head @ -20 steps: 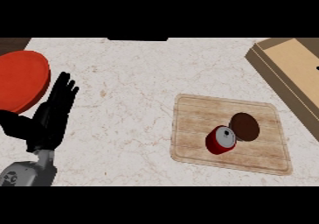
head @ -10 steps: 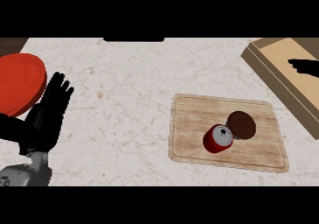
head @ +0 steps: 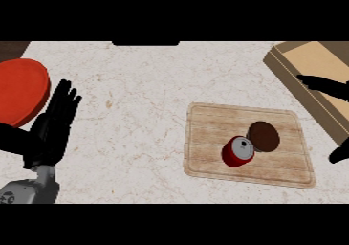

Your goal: Pick the cupcake from the cutting board and place it in the cardboard box

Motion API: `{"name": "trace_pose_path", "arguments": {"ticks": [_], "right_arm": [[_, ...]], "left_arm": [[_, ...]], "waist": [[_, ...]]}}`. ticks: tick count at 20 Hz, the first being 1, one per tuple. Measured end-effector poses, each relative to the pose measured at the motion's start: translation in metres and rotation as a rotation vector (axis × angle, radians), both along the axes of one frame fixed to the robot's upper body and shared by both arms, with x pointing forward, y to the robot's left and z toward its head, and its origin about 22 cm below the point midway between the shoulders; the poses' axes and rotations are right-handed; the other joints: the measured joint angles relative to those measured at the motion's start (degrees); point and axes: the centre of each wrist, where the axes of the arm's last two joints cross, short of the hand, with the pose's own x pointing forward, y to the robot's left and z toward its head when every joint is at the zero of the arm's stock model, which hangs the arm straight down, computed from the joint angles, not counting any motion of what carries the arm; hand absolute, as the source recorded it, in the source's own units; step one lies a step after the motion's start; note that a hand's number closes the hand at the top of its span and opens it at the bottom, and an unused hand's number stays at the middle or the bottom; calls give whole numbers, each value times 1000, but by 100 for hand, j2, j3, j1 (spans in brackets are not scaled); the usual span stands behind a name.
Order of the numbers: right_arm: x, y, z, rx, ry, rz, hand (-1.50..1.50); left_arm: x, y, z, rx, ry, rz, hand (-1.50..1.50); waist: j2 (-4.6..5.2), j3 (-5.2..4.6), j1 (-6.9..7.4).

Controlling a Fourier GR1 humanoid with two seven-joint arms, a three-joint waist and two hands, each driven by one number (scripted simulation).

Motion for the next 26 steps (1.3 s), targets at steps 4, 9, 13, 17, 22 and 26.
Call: {"name": "trace_pose_path", "arguments": {"ticks": [4,9,13,17,22,26], "right_arm": [[-3,11,-13,9,20,2,-150],[-1,24,-26,0,21,-20,-150],[1,30,-36,-7,15,-36,-150],[-6,35,-41,-3,24,-36,-150],[-4,39,-54,-9,40,-32,-150],[-2,48,-54,-39,35,-35,-150]], "left_arm": [[3,3,3,-3,1,2,0],[-5,-2,-6,-2,1,-4,0],[-4,3,-4,1,4,-8,0],[-1,0,2,0,4,-2,0],[-2,3,-3,3,4,-1,0],[-3,2,-6,-7,5,-2,0]], "waist": [[3,2,4],[4,1,16],[4,2,16],[3,2,5],[5,2,13],[5,2,13]]}}
